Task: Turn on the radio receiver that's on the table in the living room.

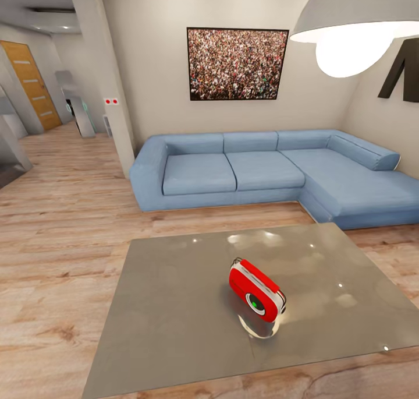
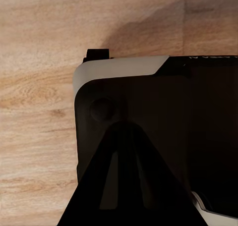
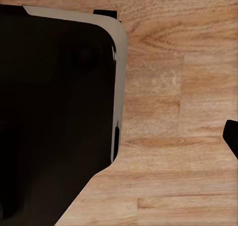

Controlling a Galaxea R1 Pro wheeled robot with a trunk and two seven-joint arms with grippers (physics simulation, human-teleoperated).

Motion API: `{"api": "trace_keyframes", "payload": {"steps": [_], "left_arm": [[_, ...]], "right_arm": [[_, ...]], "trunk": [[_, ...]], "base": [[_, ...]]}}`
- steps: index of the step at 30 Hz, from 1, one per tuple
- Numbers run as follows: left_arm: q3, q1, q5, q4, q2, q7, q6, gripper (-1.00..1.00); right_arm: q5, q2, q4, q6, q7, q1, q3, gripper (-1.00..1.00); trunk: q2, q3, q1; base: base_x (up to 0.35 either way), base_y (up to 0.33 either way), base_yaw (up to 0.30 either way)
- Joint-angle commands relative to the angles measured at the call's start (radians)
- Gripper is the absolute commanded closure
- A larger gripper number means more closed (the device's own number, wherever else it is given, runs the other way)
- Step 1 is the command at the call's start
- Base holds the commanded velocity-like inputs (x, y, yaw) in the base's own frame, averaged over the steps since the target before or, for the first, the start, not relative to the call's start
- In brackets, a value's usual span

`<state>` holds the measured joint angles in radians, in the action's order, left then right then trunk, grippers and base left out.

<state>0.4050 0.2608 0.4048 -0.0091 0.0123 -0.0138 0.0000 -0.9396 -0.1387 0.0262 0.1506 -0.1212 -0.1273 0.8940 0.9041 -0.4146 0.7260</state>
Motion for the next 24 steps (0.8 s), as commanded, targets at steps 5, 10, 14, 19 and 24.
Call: {"api": "trace_keyframes", "payload": {"steps": [5,10,14,19,24], "left_arm": [[0.0,0.0,-0.001,0.0,0.0,0.0,0.0,1.0],[0.0,0.0,0.0,0.0,0.0,0.0,0.0,1.0],[0.0,0.0,-0.001,0.0,0.0,0.0,0.0,1.0],[0.0,0.0,-0.001,0.0,0.0,0.0,0.0,1.0],[0.0,0.0,-0.001,0.0,0.0,0.0,0.0,1.0]], "right_arm": [[-0.001,0.002,-0.001,0.003,0.0,0.0,0.003,-1.0],[0.0,0.002,-0.003,0.003,0.0,0.0,0.001,-1.0],[0.002,0.002,-0.003,0.002,0.0,0.0,-0.002,-1.0],[0.0,0.002,-0.003,0.002,0.0,0.0,0.0,-1.0],[0.0,0.002,-0.003,0.003,0.0,0.0,0.001,-1.0]], "trunk": [[0.0,0.0,0.0],[0.0,0.0,0.0],[0.0,0.0,0.0],[0.0,0.0,0.0],[0.0,0.0,0.0]], "base": [[0.0,0.0,0.0],[0.0,0.0,0.0],[0.0,0.0,0.0],[0.0,0.0,0.0],[0.0,0.0,0.0]]}}
